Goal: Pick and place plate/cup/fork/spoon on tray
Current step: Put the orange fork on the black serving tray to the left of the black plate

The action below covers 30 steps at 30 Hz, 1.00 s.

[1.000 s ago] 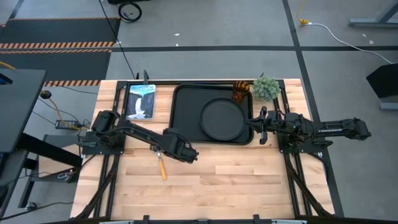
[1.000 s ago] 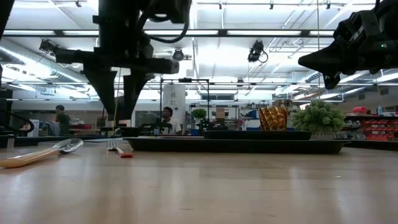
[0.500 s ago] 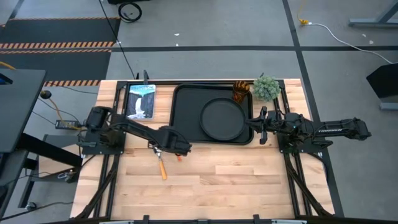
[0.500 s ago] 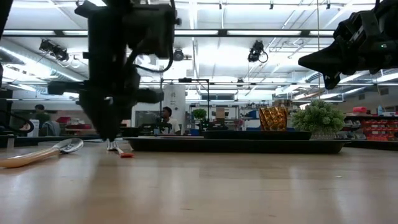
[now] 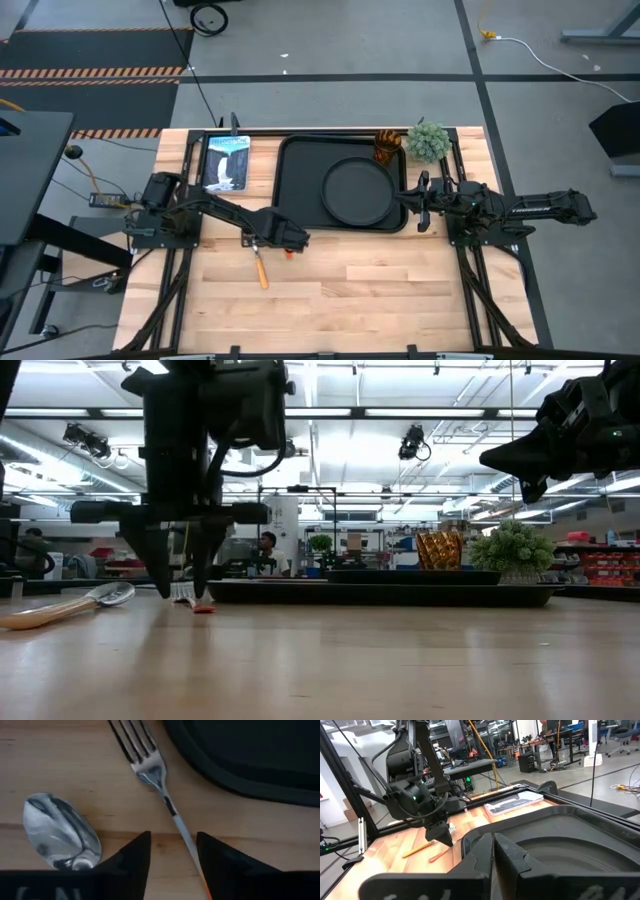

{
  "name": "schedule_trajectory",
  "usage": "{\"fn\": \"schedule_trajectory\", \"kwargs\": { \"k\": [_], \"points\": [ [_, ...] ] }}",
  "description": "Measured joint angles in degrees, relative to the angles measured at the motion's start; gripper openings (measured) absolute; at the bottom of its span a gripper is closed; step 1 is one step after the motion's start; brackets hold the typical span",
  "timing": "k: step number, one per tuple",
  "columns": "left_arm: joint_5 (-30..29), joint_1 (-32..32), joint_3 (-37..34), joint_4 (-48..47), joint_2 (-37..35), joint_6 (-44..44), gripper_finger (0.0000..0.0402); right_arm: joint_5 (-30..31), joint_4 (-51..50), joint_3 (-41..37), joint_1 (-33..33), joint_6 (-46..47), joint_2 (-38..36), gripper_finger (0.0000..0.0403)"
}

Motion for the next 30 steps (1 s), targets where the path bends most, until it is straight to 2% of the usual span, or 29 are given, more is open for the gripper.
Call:
{"fn": "schedule_trajectory", "kwargs": {
  "k": [4, 8, 20, 26, 30],
  "points": [
    [0.4, 0.4, 0.0, 0.5, 0.7, -1.1, 0.0179, 0.0, 0.0, 0.0, 0.0, 0.0, 0.0, 0.0023],
    [3.6, 1.2, 0.2, 1.0, 1.5, 0.4, 0.0159, 0.0, 0.1, 0.0, 0.0, 0.0, 0.0, 0.0022],
    [7.9, 1.2, 0.2, 0.3, 1.3, 4.4, 0.0012, 0.0, 1.0, 0.0, 0.0, 0.0, 0.3, 0.0023],
    [8.9, 1.0, 0.8, -0.9, 1.5, 4.3, 0.0014, 0.0, 0.9, 0.0, 0.0, 0.0, 0.3, 0.0023],
    [12.0, 1.0, 2.7, -7.9, 1.9, 3.9, 0.0014, 0.0, 0.9, 0.0, 0.0, 0.0, 0.3, 0.0022]
  ]
}}
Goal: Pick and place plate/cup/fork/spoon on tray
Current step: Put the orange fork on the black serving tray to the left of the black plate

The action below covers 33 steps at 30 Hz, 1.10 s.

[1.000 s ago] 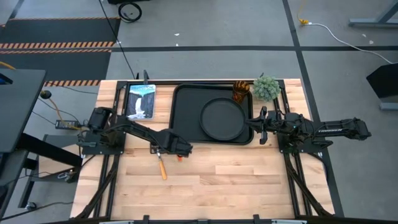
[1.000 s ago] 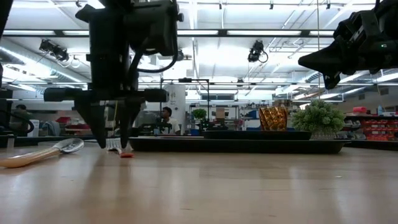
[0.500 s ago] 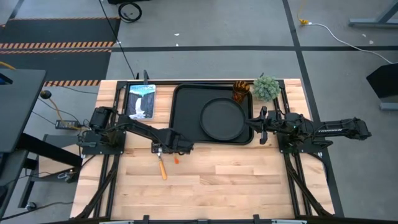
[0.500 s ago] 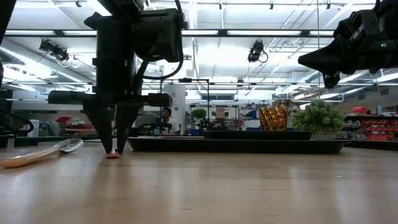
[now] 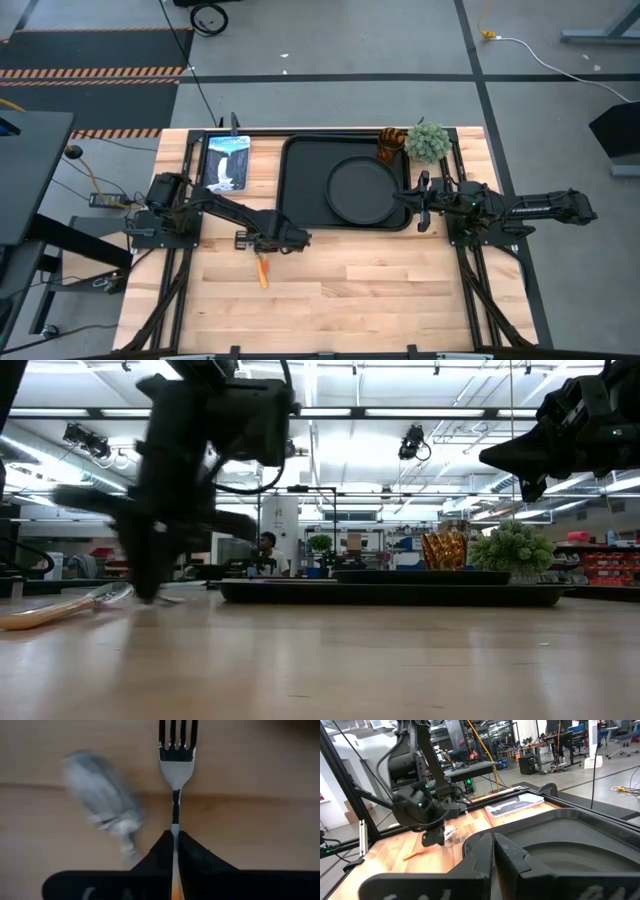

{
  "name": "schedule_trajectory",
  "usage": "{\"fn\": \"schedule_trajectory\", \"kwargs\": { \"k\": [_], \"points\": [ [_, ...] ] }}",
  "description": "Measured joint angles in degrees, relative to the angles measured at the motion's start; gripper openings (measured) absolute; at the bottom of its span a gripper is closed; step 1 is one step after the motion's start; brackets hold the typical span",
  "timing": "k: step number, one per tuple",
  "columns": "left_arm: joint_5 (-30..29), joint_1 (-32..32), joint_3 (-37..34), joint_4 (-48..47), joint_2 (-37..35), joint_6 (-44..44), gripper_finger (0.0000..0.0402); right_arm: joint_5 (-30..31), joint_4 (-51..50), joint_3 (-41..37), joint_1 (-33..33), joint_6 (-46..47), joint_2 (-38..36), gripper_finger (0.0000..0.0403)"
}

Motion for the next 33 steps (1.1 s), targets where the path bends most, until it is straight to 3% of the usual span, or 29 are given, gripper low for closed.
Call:
{"fn": "schedule_trajectory", "kwargs": {
  "k": [6, 11, 17, 21, 27, 33],
  "points": [
    [-0.9, 0.5, 5.2, -12.0, 0.0, 0.7, 0.0014, 0.0, 0.0, 0.0, 0.0, 0.0, 0.0, 0.0023],
    [-3.9, 2.6, 10.9, -15.5, -0.1, 4.5, 0.0015, 0.0, 0.0, 0.0, 0.0, 0.0, 0.0, 0.0023],
    [-11.2, 9.8, 15.9, -14.5, -0.2, 12.8, 0.0015, 0.0, 0.0, 0.0, 0.0, 0.0, 0.0, 0.0023],
    [-14.9, 15.2, 16.5, -6.6, -0.2, 19.5, 0.0015, 0.0, 0.0, 0.0, 0.0, 0.0, 0.0, 0.0022],
    [-15.0, 21.9, 15.8, 9.9, 2.7, 28.7, 0.0015, 0.0, 0.0, 0.0, 0.0, 0.0, 0.0, 0.0023],
    [-9.2, 26.5, 15.8, 20.8, 8.2, 35.0, 0.0015, 0.0, 0.0, 0.0, 0.0, 0.0, 0.0, 0.0023]
  ]
}}
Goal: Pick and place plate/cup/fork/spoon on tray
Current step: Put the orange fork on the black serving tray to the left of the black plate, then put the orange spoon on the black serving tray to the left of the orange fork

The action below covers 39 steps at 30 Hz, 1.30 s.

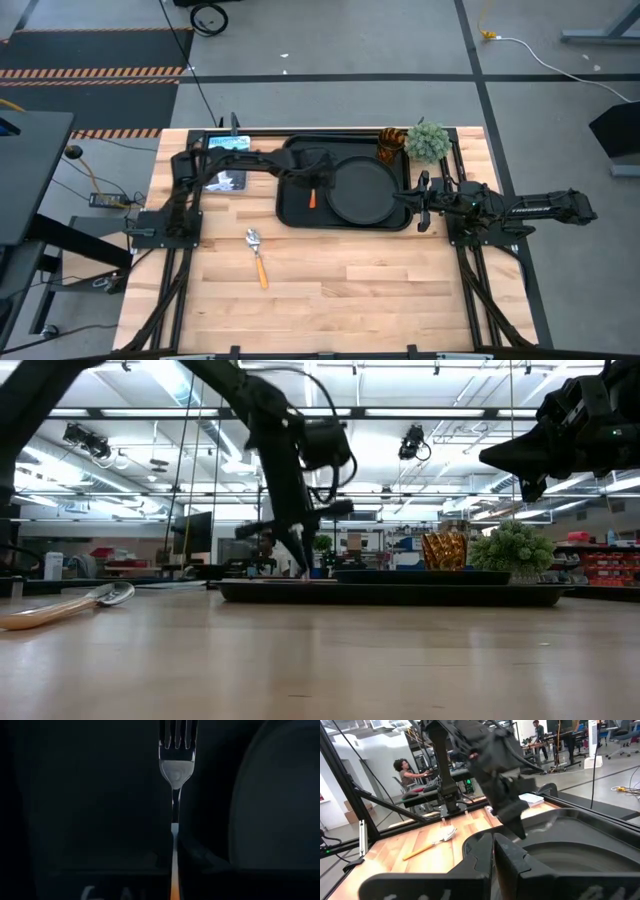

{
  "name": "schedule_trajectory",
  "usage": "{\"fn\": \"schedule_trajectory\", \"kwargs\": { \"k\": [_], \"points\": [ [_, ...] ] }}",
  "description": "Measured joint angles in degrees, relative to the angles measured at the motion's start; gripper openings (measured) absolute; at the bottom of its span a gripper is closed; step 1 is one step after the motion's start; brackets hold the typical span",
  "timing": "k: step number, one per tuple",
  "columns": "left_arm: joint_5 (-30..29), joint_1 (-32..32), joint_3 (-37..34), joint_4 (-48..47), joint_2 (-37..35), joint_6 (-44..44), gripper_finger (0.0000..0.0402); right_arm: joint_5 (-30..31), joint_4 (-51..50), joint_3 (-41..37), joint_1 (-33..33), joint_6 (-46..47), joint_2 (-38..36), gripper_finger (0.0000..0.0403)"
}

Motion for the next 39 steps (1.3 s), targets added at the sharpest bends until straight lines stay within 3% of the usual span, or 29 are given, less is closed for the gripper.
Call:
{"fn": "schedule_trajectory", "kwargs": {
  "k": [10, 21, 24, 31, 35, 39],
  "points": [
    [2.0, 0.2, 0.0, 0.7, 2.5, 0.8, 0.0021, 0.0, 0.0, 0.0, 0.0, 0.0, 0.0, 0.0023],
    [0.8, -0.5, 0.0, -1.6, 0.8, 2.6, 0.0122, 0.0, 0.0, 0.0, 0.0, 0.0, 0.0, 0.0023],
    [5.2, -1.7, 0.1, -4.5, -1.6, 3.5, 0.0128, 0.0, 0.0, 0.0, 0.0, 0.0, 0.0, 0.0022],
    [21.2, -9.2, 0.1, -14.2, -4.7, 0.4, 0.0115, 0.0, 0.0, 0.0, 0.0, 0.0, 0.0, 0.0023],
    [21.6, -16.0, 0.1, -18.8, -4.6, -1.1, 0.0106, 0.0, 0.0, 0.0, 0.0, 0.0, 0.0, 0.0022],
    [17.7, -22.3, 0.1, -25.4, -4.6, -7.8, 0.0099, 0.0, 0.0, 0.0, 0.0, 0.0, 0.0, 0.0022]
  ]
}}
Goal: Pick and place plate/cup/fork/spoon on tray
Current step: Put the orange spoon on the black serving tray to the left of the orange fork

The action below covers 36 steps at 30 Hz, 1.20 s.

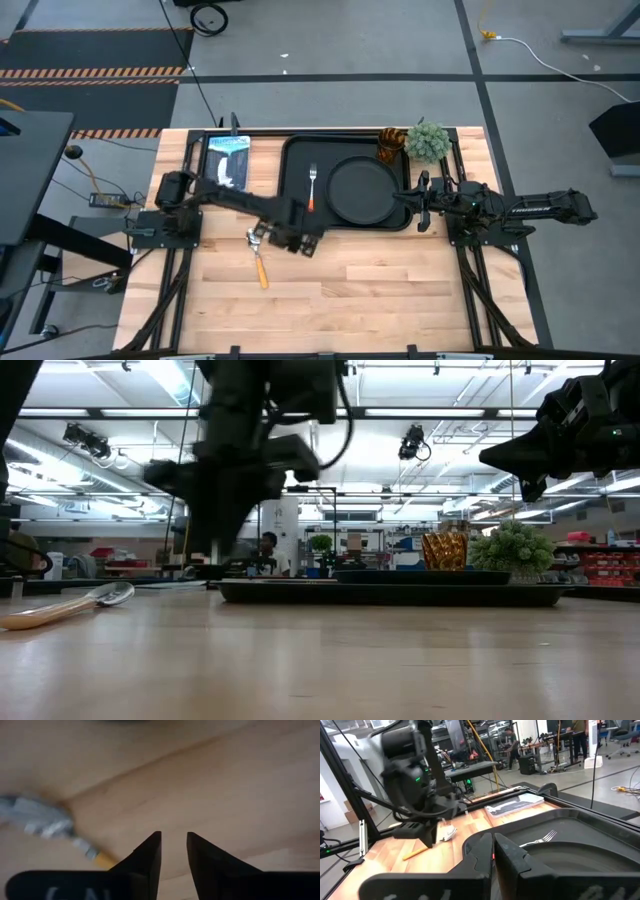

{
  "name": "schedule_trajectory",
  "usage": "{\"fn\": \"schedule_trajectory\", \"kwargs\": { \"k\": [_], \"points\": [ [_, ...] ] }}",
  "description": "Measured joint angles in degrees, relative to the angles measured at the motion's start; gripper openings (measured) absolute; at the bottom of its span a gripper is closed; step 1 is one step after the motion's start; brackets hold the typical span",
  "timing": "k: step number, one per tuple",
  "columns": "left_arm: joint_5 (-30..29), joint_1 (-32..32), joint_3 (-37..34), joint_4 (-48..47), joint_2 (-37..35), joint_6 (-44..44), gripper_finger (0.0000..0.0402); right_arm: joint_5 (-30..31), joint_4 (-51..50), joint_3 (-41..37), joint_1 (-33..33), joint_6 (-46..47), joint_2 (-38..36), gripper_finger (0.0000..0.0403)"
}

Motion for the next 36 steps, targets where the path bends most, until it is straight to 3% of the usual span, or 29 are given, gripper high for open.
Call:
{"fn": "schedule_trajectory", "kwargs": {
  "k": [8, 13, 18, 21, 29, 32, 36],
  "points": [
    [-5.7, -9.3, -0.8, -7.9, 0.1, -20.9, 0.0093, 0.0, 0.0, 0.0, 0.0, 0.0, 0.0, 0.0023],
    [-10.7, -11.3, -0.8, -11.8, 0.0, -21.2, 0.0087, 0.0, 0.0, 0.0, 0.0, 0.0, 0.0, 0.0023],
    [-15.9, -11.7, -2.5, -18.2, -4.6, -22.1, 0.0038, 0.0, 0.0, 0.0, 0.0, 0.0, 0.0, 0.0023],
    [-18.8, -12.5, -9.0, -15.3, -9.8, -26.5, 0.0008, 0.0, 0.0, 0.0, 0.0, 0.0, 0.0, 0.0022],
    [-19.6, -15.9, -26.7, 1.6, -21.8, -39.9, 0.0013, 0.0, 0.9, 0.0, 0.0, 0.0, 0.0, 0.0023],
    [-19.6, -16.1, -28.7, 6.2, -22.3, -42.5, 0.0031, 0.0, 1.3, 0.0, 0.0, 0.0, 0.0, 0.0023],
    [-19.6, -16.3, -30.1, 12.4, -21.7, -42.8, 0.0088, 0.0, 1.4, 0.0, 0.0, 0.0, 0.0, 0.0023]
  ]
}}
